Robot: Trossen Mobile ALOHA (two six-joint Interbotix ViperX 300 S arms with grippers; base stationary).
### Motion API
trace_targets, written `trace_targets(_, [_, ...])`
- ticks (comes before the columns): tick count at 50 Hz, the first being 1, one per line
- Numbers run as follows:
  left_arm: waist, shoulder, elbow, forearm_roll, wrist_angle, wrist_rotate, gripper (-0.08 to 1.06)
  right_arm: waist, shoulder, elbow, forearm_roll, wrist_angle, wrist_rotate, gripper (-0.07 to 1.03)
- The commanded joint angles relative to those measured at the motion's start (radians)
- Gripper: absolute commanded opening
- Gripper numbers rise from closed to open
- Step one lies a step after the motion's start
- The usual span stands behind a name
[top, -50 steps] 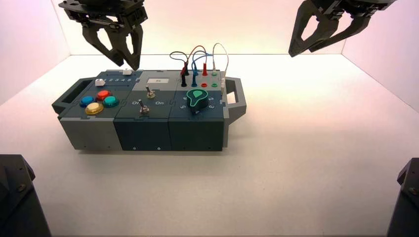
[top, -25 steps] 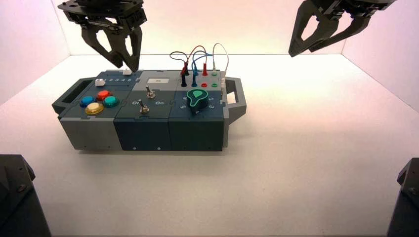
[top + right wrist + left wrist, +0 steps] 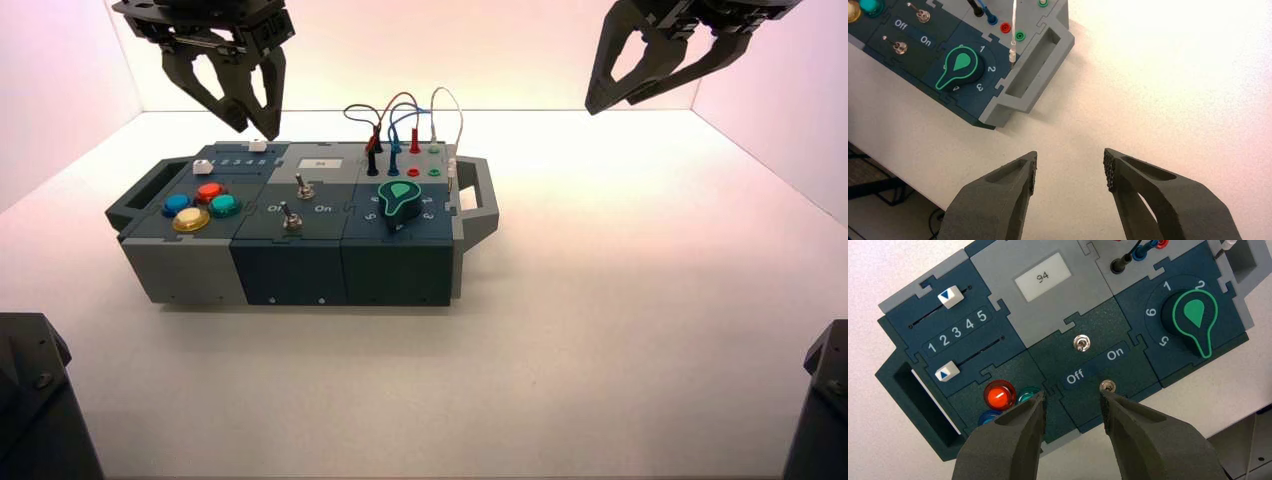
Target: Turn the knob to position 6.
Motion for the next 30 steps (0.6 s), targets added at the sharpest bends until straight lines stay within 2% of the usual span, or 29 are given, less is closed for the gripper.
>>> trace_targets(1, [0.003, -0.021, -0.012, 0.0, -0.005, 0.003, 0.57, 0.002, -0.005, -0.012, 0.0, -0.008, -0.002, 0.7])
trace_targets(15, [-0.002, -0.035, -0.009, -0.006, -0.012, 0.005, 0.56, 0.002, -0.002, -0.012, 0.002, -0.009, -0.002, 0.7])
trace_targets(18, [-0.02, -0.044, -0.009, -0.018, -0.015, 0.005, 0.54, 0.002, -0.002, -0.012, 0.002, -0.009, -0.002, 0.7])
trace_targets(24, [-0.064, -0.061, -0.003, -0.021, -0.023, 0.003, 0.51, 0.002, 0.0, -0.012, 0.003, -0.009, -0.002, 0.7])
trace_targets(30, [-0.067, -0.072, 0.002, -0.023, -0.026, 0.003, 0.51, 0.002, 0.005, -0.012, 0.003, -0.009, -0.002, 0.7])
